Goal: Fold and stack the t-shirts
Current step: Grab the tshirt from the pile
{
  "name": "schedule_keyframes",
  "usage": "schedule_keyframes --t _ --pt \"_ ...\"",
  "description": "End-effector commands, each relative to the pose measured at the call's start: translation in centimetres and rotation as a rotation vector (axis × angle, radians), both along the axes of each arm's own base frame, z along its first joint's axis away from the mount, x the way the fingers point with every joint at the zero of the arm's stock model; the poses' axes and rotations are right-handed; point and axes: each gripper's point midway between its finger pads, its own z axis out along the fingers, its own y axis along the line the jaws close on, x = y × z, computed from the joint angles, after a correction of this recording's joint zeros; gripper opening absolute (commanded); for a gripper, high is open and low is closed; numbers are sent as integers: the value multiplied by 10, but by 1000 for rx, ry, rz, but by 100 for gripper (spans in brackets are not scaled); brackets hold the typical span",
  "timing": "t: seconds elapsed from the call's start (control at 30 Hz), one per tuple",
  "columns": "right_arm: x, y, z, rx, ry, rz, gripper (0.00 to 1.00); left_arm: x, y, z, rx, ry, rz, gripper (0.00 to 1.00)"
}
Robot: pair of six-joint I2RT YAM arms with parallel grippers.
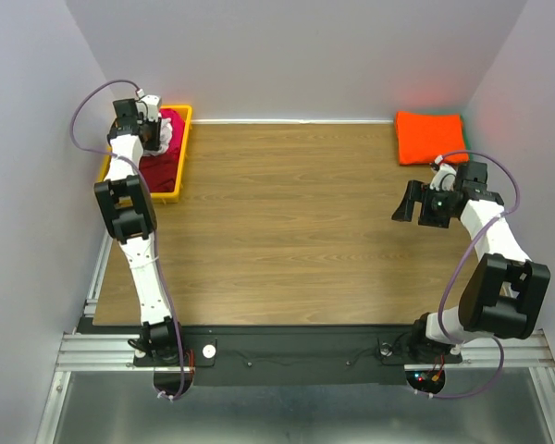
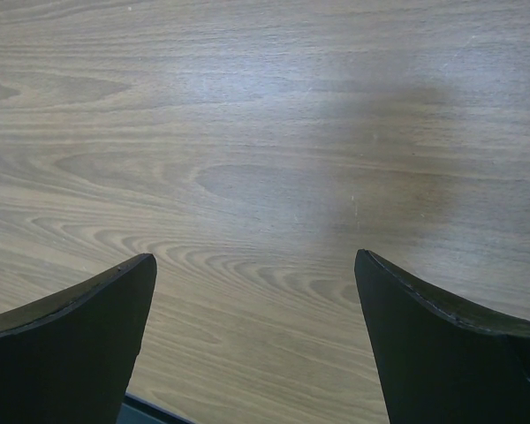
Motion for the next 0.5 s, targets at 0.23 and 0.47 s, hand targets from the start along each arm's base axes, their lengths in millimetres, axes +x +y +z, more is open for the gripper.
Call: schedule_keyframes --t 0.23,0.47 --pt "18 0 38 -18 -131 6 100 -15 1 233 71 -433 -53 0" --pt "16 4 47 -9 -162 22 100 -85 -64 342 25 -571 -217 0"
